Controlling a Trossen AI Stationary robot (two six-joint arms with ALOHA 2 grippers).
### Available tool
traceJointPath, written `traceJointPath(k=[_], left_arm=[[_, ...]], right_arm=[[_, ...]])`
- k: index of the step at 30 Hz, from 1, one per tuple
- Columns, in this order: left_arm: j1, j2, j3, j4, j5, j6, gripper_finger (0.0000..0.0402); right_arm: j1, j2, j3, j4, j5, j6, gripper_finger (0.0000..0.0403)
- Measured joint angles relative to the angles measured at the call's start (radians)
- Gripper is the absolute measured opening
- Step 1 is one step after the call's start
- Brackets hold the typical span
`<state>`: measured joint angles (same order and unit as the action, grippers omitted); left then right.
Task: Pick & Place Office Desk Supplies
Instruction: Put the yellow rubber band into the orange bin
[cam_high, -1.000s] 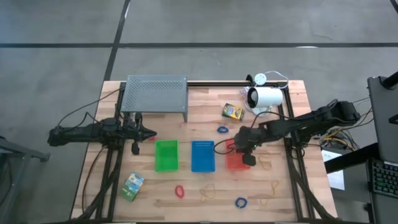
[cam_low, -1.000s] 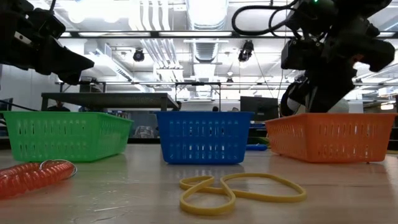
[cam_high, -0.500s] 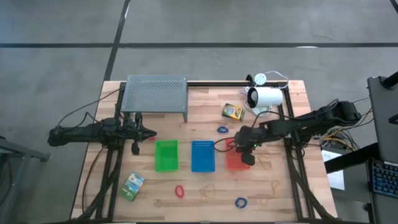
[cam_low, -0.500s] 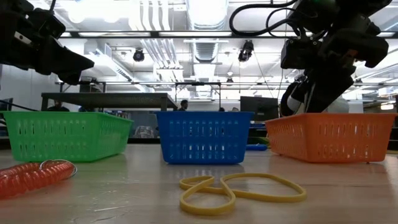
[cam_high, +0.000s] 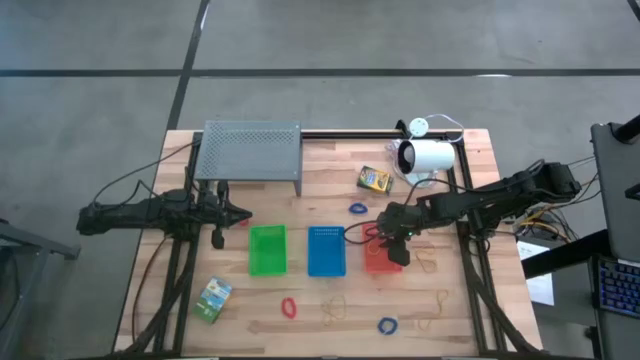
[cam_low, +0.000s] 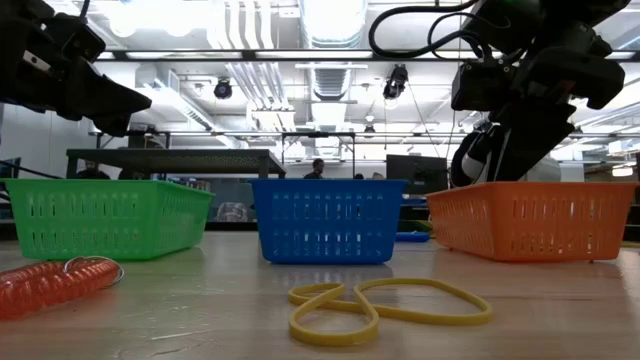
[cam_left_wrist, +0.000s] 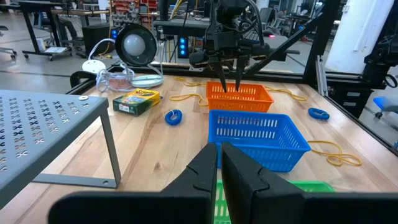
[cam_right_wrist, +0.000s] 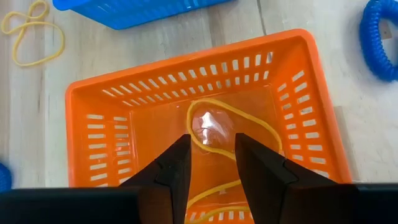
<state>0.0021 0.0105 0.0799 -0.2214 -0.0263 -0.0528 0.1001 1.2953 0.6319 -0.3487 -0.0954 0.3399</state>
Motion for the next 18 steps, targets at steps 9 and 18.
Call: traceJointPath(k=[9,18], left_arm=[[0.0,0.0,0.0,0.0,0.0,0.0,0.0028],[0.0,0.0,0.0,0.0,0.0,0.0,0.0028]], right_arm=[[0.0,-0.057,0.057,-0.172,0.157,0.22,0.0096],[-0.002,-0.221,0.086,-0.37,0.28,0.443,0.0095]])
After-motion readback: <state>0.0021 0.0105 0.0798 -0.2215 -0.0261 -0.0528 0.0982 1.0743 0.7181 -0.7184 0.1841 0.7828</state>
